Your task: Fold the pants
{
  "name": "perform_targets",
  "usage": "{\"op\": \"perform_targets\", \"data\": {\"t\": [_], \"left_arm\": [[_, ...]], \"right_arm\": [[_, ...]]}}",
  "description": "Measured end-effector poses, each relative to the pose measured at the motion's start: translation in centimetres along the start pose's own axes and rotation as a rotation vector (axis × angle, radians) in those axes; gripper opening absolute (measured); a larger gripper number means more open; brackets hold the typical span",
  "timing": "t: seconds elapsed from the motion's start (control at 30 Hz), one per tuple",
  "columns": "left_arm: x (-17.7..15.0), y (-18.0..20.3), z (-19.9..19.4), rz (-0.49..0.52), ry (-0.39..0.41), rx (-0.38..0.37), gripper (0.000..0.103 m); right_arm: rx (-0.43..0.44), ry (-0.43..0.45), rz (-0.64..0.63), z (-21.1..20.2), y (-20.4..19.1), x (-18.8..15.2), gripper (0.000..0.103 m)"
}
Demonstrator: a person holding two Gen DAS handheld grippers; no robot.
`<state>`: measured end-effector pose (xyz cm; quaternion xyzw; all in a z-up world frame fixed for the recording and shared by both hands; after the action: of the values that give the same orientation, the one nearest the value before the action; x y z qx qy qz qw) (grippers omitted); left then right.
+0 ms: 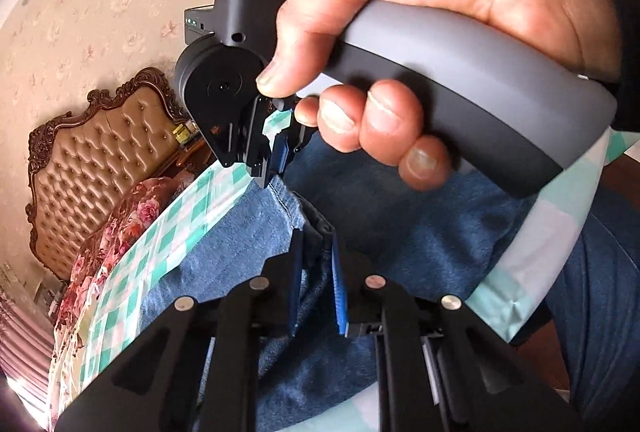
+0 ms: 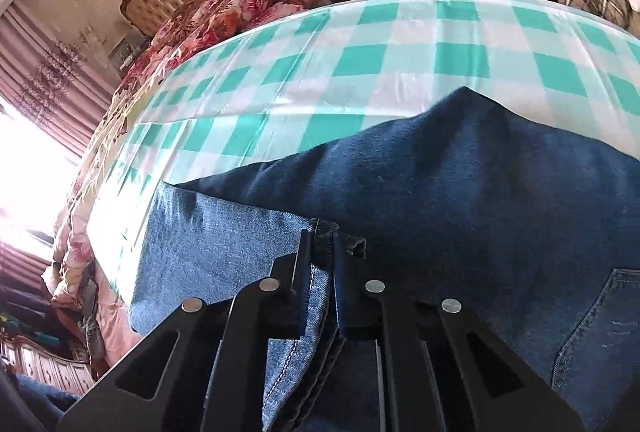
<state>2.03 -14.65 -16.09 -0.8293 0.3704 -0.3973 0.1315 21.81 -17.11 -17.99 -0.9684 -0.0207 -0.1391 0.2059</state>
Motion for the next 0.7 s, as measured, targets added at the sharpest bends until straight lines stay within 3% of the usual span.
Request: {"op": "perform_targets", "data": {"t": [0.17,0.3,0.33,0.43,0.53,0.63,0.7], "left_arm": [[-0.7,1.5,2.1,0.030,-0.049,-0.040,0.015],[-1.2,0.9,2.3,-0.026,-0.059,-0.132,0.039],[-1.3,0.2,1.9,-0.059,-0.055,-0.157,0.048],[-2.4,-5.8,-0.5,-0.275,-0.015,-0.206,0.049],[-4.9,-13.3,-0.8,-0.492,-0.016,-0.161,0.045],[-8.6,-21.4,2.7,-0.729,-0.112,-0.171,0.044],[-10.2,-24.4,5.3,-0.760,-0.214,-0.133,0.041]], "right_arm": [[-0.045,-0.009,-0.011,1.8,1.0,-0.1,0.011],[-0.101,0.022,-0.057,2.7,0.8,-0.5,0.011],[-0.112,0.042,-0.066,2.3,0.7,-0.6,0.016],[-0.188,0.136,-0.050,-0.1,0.7,-0.7,0.039],[-0.207,0.245,-0.050,-3.3,-0.6,-1.5,0.068],[-0.206,0.278,-0.126,-3.8,-4.2,-2.6,0.082],[-0.236,0.300,-0.133,-3.1,-5.9,-3.1,0.088]]}}
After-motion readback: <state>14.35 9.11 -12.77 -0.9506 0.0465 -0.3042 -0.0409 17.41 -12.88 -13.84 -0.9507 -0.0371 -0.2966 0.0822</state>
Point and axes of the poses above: each gripper's, at about its wrist camera, not at the fingertips, and z roughly the way its jaws point, y to its right, x to its top, the point moved 5 cm from there along z, roughly the way its jaws point, and after that the axes turned 11 degrees about -y, right-handed, at the moved point
